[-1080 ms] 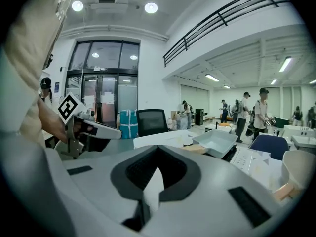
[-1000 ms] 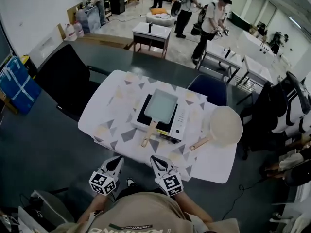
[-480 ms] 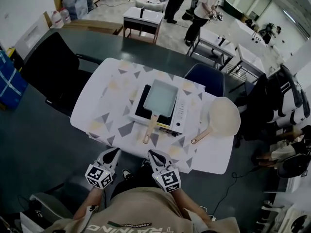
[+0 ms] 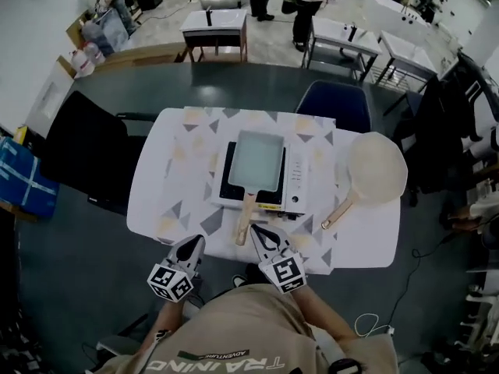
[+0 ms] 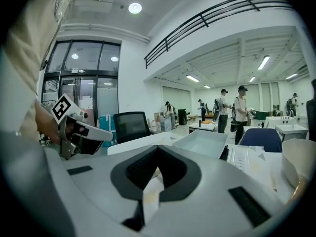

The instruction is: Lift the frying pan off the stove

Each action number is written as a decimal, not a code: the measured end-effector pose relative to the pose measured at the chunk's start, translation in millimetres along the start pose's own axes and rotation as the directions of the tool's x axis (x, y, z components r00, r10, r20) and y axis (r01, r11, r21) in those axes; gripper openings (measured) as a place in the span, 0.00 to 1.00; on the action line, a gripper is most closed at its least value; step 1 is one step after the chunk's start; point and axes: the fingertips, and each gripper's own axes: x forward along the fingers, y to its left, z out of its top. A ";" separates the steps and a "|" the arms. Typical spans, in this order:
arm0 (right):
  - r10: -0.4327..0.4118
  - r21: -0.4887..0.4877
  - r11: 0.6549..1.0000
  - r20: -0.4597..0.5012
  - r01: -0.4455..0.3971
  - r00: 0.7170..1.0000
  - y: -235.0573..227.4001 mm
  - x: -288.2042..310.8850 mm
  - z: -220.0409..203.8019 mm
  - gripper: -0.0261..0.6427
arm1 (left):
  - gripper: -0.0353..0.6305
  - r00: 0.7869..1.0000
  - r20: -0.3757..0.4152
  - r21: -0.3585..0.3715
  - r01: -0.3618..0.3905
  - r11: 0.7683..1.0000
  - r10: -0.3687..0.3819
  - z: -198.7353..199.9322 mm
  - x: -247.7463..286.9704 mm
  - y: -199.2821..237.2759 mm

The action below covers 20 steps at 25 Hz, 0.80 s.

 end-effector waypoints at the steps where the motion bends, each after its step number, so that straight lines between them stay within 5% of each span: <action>1: -0.007 0.005 1.000 0.007 0.006 1.000 -9.2 5.2 0.9 0.03 | 0.05 1.000 0.000 -0.011 0.013 1.000 -0.013 4.6 7.8 1.8; 4: -0.027 0.040 0.999 0.029 0.026 0.999 -31.8 20.1 3.0 0.03 | 0.05 0.998 -0.020 -0.023 0.055 0.998 -0.055 15.7 30.5 8.6; 13: -0.047 0.056 0.997 0.028 0.046 0.998 -63.4 31.3 0.8 0.03 | 0.05 0.990 -0.114 0.160 0.106 0.982 -0.088 34.5 91.8 5.1; 20: -0.142 0.076 0.987 -0.005 0.142 0.990 -72.1 20.2 -1.4 0.03 | 0.05 0.973 -0.164 0.117 0.183 0.976 -0.162 33.7 108.2 6.2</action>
